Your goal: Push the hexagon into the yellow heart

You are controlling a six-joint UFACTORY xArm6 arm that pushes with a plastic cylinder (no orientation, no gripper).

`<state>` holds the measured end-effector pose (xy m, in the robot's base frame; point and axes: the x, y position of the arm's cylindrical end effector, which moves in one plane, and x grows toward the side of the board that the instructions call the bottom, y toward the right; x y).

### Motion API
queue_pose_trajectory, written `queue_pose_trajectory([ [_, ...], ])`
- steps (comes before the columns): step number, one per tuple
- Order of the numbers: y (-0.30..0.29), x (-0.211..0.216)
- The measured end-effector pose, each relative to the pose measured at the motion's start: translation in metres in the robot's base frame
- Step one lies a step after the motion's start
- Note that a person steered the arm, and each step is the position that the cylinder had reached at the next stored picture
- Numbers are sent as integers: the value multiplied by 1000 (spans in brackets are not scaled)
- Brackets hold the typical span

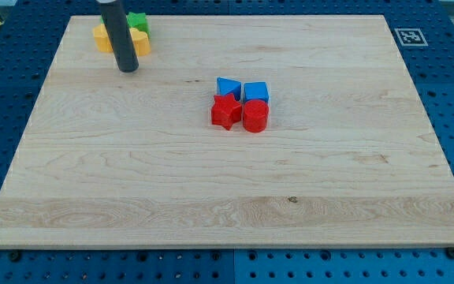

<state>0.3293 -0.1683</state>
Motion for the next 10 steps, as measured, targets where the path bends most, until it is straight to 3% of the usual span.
queue_pose_trajectory([
  [3,-75,-5],
  [4,-108,-50],
  [5,-113,-80],
  [10,-81,-77],
])
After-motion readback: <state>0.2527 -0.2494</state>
